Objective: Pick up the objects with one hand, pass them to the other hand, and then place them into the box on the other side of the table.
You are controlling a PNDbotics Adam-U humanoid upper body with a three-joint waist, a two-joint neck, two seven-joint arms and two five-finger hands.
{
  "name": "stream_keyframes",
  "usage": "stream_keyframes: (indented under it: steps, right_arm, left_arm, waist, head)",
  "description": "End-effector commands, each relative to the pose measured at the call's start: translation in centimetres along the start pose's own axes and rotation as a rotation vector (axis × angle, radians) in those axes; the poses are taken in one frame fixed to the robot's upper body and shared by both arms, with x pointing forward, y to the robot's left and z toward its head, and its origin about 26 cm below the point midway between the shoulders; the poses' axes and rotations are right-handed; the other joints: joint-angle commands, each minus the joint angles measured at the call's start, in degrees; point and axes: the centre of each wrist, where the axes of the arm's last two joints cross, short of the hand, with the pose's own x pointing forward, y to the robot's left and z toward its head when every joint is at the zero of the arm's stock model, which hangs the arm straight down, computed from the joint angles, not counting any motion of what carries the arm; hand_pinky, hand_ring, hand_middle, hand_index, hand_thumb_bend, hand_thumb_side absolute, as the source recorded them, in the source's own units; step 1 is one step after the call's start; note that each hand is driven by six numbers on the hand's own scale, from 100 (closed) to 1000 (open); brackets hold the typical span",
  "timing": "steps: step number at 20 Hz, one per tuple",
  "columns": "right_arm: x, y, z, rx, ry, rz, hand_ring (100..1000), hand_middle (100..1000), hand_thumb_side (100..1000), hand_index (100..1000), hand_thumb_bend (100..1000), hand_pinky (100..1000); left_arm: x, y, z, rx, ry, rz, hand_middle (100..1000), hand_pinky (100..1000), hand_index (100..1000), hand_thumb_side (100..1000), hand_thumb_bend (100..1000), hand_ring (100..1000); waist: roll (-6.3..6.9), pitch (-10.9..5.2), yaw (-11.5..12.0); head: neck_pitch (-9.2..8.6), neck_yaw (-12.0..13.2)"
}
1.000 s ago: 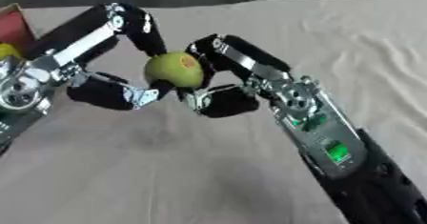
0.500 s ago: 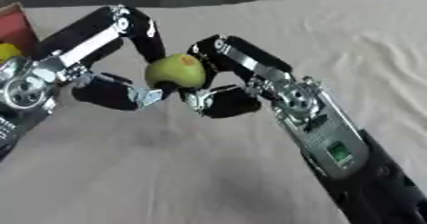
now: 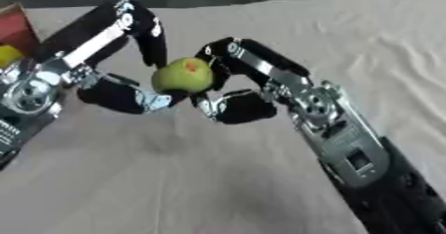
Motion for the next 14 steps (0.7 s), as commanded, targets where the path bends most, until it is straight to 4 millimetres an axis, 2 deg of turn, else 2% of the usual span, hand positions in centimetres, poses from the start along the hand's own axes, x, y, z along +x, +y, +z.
stream_keyframes:
  steps: [1,5,6,7,10,11,12,14]
  right_arm:
    - [1.23,-0.62,0.03,-0.012,-0.054,0.023,573,609,138,656,351,592]
    - [1.26,-0.60,0.04,-0.008,-0.063,0.014,572,607,138,652,313,589]
    - [1.27,-0.59,0.04,-0.007,-0.066,0.007,561,592,138,634,217,585]
    - [1.28,-0.57,0.02,-0.008,-0.071,-0.006,557,586,149,626,164,581]
    - [1.25,-0.61,0.03,-0.010,-0.072,-0.028,560,594,161,635,206,582]
    - [1.26,-0.62,0.05,-0.010,-0.072,-0.030,560,593,154,634,185,582]
    - [1.29,-0.63,0.05,-0.010,-0.074,-0.032,557,589,152,630,124,580]
    - [1.37,-0.63,0.05,-0.010,-0.084,-0.039,554,583,160,622,100,579]
  left_arm:
    - [-0.15,0.69,-0.03,0.026,-0.006,-0.034,338,493,366,100,563,390]
    - [-0.32,0.51,-0.08,0.017,-0.005,-0.033,382,486,426,100,605,419]
    - [-0.34,0.48,-0.10,0.012,-0.007,-0.031,408,493,456,100,604,441]
    - [-0.32,0.42,-0.14,0.006,-0.012,-0.028,409,492,457,100,602,441]
    - [-0.43,0.37,-0.18,-0.005,-0.020,-0.019,415,478,462,100,620,434]
    - [-0.45,0.39,-0.19,-0.007,-0.022,-0.018,422,482,469,100,622,440]
    - [-0.46,0.41,-0.20,-0.010,-0.025,-0.018,435,490,485,100,625,452]
    - [-0.42,0.44,-0.22,-0.019,-0.033,-0.020,448,499,499,100,618,462]
  waist:
    - [-0.06,-1.55,0.0]
    - [-0.13,-1.51,-0.1]
    - [-0.14,-1.49,-0.1]
    - [-0.14,-1.45,-0.1]
    - [-0.16,-1.39,-0.1]
    - [-0.16,-1.37,-0.1]
    - [-0.16,-1.34,-0.1]
    - [-0.15,-1.29,-0.1]
  head:
    - [-0.34,0.3]
    - [-0.46,0.4]
    - [-0.47,0.4]
    - [-0.45,0.5]
    - [-0.40,0.5]
    - [-0.40,0.5]
    - [-0.41,0.5]
    - [-0.41,0.6]
